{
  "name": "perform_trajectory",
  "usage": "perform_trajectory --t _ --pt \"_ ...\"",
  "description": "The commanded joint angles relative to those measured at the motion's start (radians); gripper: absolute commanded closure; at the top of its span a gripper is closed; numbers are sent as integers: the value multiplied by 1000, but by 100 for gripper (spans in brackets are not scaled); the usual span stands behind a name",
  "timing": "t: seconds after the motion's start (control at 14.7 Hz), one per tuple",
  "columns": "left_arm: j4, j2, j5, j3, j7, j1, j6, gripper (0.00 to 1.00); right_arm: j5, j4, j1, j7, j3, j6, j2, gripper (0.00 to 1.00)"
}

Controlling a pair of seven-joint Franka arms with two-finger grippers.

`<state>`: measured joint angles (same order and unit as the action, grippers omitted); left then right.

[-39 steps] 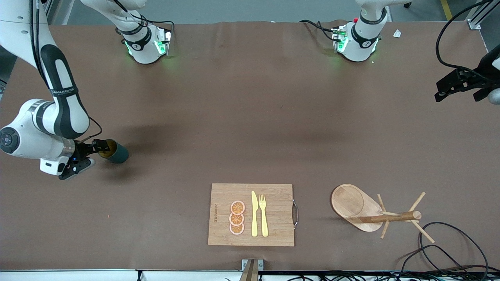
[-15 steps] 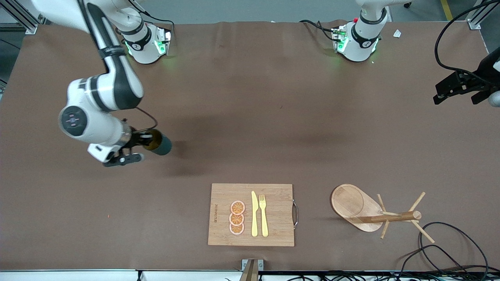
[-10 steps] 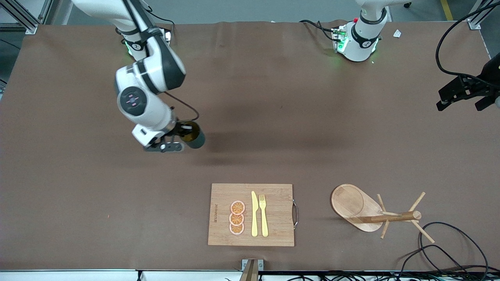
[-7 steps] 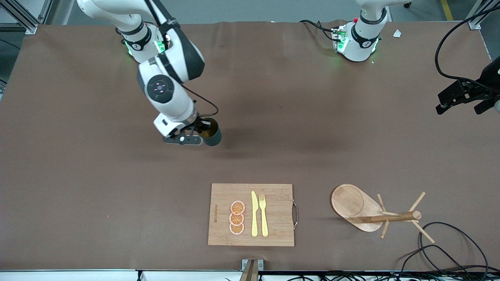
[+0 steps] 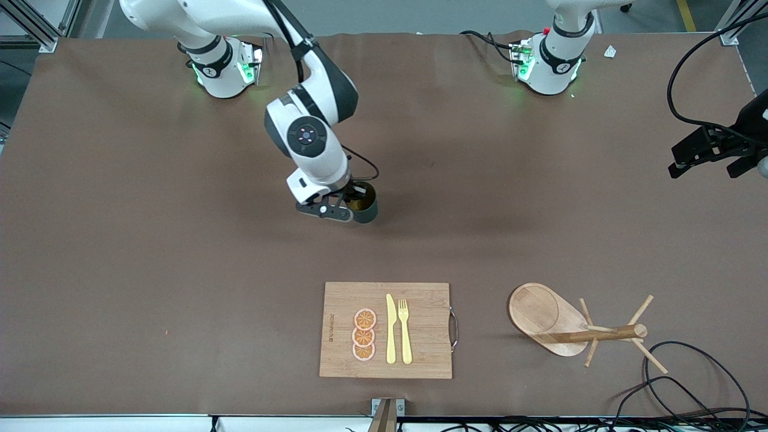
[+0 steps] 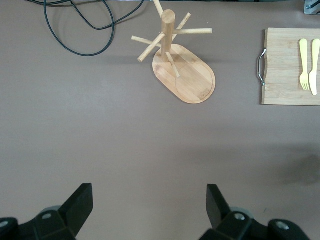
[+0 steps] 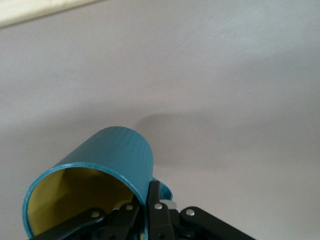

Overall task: Pass cup and hang on rack
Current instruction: 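Lift the teal mug and carry it toward the table middle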

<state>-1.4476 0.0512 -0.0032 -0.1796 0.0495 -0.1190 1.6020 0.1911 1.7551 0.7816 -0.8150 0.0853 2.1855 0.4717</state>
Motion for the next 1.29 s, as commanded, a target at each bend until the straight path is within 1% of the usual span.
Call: perform_trajectory --t 0.0,0.2,0.48,0.54,0.61,0.68,0.75,0.82,0.95,1.09,1.22 --pt "9 6 -15 -3 13 4 -4 0 22 -40 39 -18 13 16 48 100" --pt "7 6 -11 -12 0 10 -7 0 21 -42 76 -20 13 56 83 100" --pt "7 -1 -9 -12 0 7 -17 0 22 -45 91 -20 13 60 103 97" --pt "9 -4 -6 -14 1 7 -30 0 22 -46 93 -20 13 60 107 93" --pt "10 -5 -4 -14 0 9 -37 0 22 -49 93 -18 13 60 110 83" --pt "12 -7 -4 -14 0 9 -39 0 24 -51 93 -21 13 60 111 55" --pt "13 -7 -4 -14 0 7 -39 0 24 -51 91 -21 13 60 110 14" --pt "13 -5 -3 -14 1 9 -39 0 22 -51 91 -20 13 60 110 0" --pt "12 -4 -3 -26 6 13 -39 0 21 -68 84 -12 13 48 108 0" --pt "12 -8 -3 -40 4 6 -78 0 21 -74 68 0 14 42 91 0" --pt "13 -8 -4 -34 3 -1 -85 0 21 -77 45 11 17 -21 35 0"
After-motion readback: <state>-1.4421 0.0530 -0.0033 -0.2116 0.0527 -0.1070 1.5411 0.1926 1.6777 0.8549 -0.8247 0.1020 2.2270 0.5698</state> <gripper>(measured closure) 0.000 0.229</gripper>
